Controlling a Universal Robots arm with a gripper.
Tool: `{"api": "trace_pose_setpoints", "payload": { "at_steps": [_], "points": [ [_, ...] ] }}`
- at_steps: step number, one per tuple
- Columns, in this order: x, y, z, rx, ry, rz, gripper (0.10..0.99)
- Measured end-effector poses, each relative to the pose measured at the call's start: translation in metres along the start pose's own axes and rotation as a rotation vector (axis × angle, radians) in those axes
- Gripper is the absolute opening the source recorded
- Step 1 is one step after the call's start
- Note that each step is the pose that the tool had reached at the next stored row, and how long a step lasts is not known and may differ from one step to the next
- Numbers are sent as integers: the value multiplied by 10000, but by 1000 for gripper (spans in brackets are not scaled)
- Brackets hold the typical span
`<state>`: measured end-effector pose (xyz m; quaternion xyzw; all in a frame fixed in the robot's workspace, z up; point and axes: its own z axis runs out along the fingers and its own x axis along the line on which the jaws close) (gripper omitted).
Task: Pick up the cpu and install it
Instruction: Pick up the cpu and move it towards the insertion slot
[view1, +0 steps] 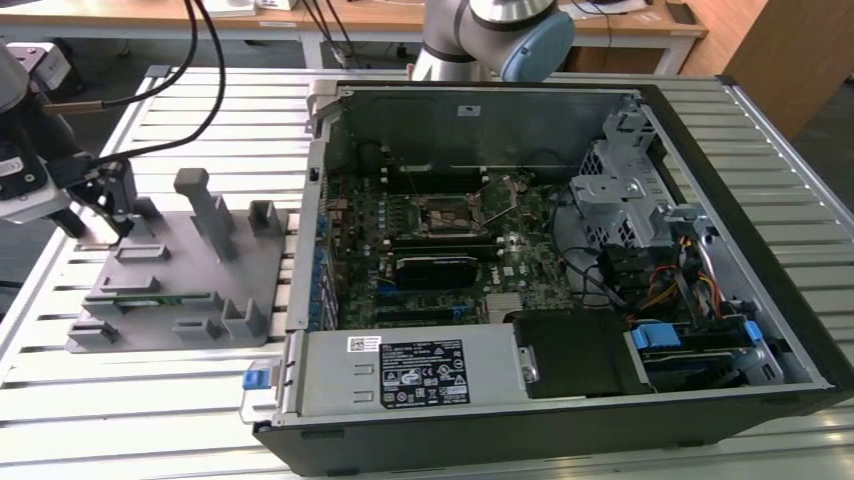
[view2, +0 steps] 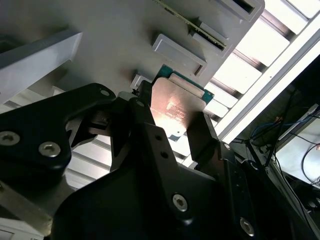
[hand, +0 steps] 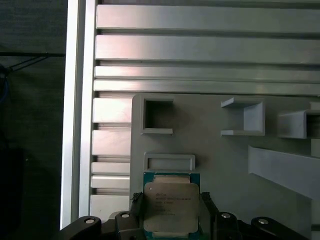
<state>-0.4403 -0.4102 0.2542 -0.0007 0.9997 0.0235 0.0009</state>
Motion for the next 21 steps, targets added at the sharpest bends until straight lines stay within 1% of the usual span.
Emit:
{"api": "trace_pose_setpoints", "payload": {
  "at_steps": [9,21],
  "points": [
    [0,3,-57,0,0,0,529],
    [0,4,-95,-1,-1,0,529]
  ]
}}
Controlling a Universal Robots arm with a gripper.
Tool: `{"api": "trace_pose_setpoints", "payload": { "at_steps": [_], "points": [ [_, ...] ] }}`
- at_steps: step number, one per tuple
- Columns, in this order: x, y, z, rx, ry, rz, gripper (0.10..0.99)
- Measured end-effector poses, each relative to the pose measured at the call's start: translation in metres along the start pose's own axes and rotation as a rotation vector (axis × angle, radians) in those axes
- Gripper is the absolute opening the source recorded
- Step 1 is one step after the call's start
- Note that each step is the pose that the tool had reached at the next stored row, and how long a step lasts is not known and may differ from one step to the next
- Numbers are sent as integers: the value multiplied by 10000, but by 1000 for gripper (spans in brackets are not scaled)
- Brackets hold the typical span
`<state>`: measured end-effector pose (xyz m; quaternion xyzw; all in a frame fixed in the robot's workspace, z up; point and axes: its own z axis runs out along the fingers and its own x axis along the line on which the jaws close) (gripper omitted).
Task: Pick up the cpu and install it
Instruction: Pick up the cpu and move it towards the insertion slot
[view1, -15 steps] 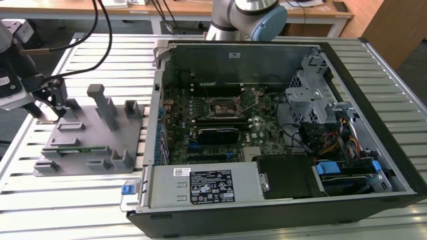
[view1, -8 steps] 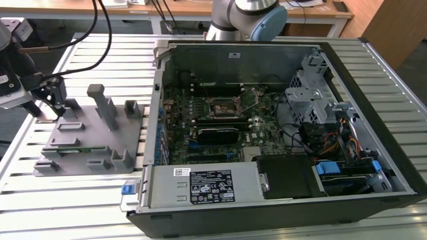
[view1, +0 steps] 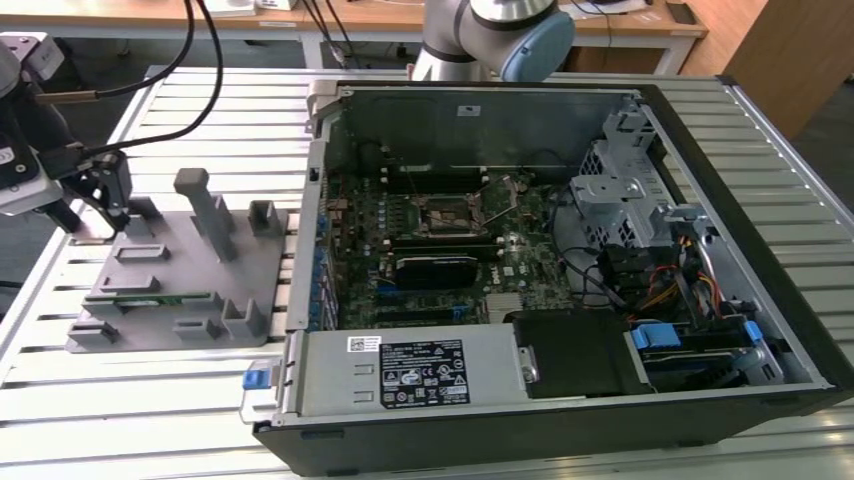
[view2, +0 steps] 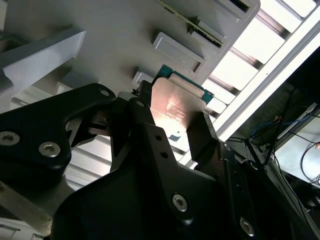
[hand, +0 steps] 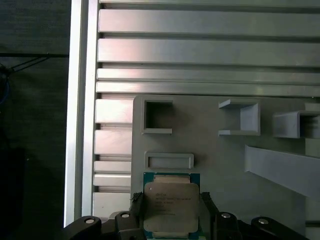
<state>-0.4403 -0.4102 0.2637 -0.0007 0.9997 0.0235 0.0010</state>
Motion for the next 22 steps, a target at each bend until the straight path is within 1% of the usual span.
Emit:
{"api": "trace_pose_setpoints", "payload": {
  "at_steps": [9,22],
  "points": [
    [0,1,-21,0,0,0,529],
    [0,4,-78,0,1,0,529]
  ]
}}
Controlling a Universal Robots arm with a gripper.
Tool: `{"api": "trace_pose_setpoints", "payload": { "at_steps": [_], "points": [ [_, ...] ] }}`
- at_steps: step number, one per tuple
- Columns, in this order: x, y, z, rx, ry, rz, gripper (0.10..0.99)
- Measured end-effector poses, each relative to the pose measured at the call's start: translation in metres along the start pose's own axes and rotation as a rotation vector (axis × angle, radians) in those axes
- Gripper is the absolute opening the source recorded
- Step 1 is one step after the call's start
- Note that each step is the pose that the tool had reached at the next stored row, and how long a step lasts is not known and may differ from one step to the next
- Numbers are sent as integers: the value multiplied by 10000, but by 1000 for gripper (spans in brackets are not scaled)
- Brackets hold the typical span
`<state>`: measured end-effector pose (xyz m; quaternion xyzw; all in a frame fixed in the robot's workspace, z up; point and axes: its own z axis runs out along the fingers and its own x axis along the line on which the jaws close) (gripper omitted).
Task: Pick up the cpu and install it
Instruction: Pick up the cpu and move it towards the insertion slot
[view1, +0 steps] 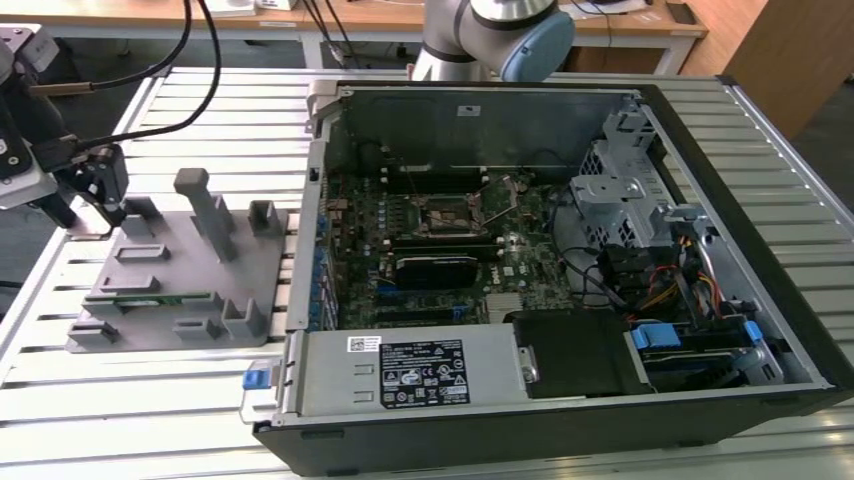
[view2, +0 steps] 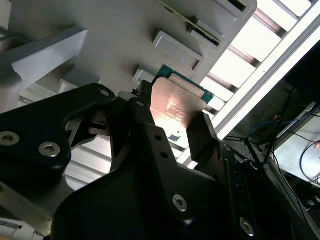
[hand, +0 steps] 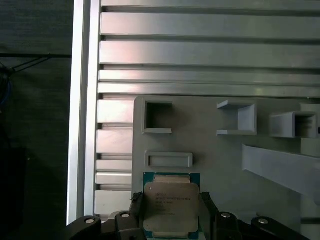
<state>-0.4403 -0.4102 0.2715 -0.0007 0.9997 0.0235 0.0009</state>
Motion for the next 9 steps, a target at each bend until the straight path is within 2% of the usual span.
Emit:
{"api": "trace_pose_setpoints", "payload": {
  "at_steps": [9],
  "points": [
    [0,2,-44,1,1,0,529]
  ]
}}
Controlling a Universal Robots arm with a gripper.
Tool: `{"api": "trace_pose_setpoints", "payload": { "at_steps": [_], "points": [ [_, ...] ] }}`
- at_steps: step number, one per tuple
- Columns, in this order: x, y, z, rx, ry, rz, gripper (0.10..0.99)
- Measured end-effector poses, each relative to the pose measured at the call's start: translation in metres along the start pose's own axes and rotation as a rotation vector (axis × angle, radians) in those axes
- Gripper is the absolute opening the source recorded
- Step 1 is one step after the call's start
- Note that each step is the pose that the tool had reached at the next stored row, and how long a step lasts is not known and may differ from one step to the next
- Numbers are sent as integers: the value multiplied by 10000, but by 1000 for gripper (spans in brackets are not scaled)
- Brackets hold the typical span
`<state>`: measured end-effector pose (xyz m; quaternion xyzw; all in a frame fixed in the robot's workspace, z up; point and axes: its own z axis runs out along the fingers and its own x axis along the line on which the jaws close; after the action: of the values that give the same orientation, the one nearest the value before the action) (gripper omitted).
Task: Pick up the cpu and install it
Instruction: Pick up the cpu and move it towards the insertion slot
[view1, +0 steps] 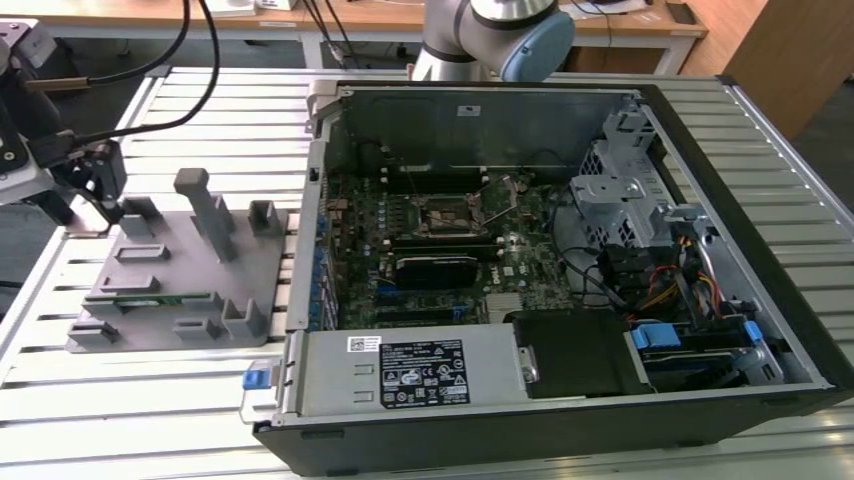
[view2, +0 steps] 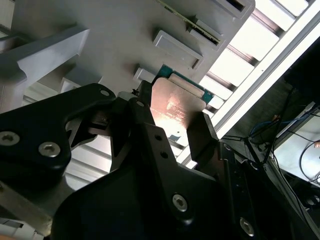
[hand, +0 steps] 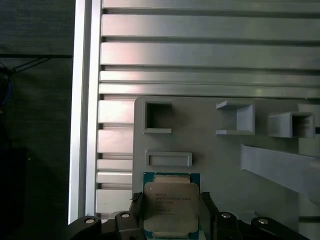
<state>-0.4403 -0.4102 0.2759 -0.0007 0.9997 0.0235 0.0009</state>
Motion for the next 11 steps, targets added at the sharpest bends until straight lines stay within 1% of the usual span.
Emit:
{"api": "trace_pose_setpoints", "payload": {
  "at_steps": [7,11],
  "points": [
    [0,2,-43,-1,-1,0,529],
    [0,2,-47,-2,-2,0,529]
  ]
}}
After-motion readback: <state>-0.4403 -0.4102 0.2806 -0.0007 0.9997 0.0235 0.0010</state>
